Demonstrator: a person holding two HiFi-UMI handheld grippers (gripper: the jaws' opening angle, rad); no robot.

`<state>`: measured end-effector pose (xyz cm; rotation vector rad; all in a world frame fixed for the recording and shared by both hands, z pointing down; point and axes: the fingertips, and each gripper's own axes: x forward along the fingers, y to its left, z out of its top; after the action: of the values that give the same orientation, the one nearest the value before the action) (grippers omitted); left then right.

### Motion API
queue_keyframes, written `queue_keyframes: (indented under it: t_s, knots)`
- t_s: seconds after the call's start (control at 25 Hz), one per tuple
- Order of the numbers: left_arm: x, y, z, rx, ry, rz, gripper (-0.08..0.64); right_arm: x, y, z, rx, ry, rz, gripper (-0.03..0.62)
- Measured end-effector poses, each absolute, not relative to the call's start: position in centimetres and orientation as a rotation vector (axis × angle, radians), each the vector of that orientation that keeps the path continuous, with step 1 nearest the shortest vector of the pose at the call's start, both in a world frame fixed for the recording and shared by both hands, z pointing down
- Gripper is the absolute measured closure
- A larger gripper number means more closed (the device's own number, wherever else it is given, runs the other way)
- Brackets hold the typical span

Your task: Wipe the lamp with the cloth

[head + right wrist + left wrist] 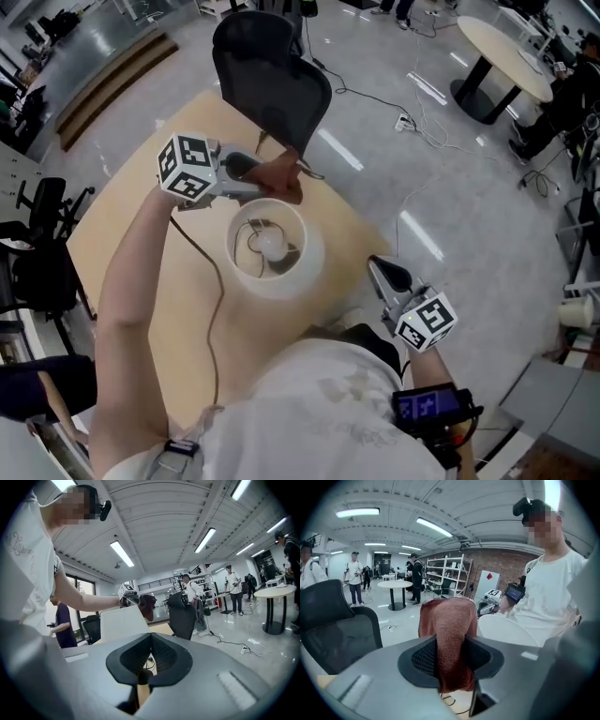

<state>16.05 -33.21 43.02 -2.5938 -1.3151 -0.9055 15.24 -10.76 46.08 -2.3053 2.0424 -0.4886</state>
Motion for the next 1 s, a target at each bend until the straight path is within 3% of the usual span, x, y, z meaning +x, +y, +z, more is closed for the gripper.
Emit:
queue_keyframes:
  t_s: [0.52,1.0]
  knots:
    - [18.5,-33.9,54.9,-2.390,-1.225,-1.227,0.408,17.3,-7.7,47.3,-2.386,1.897,-0.547,0.580]
    - [17.1,-31.9,39.7,-2.277,-1.081,-1.114,0.410,19.7,-8.7,47.5,-2.145,2.002,-0.547,0.580]
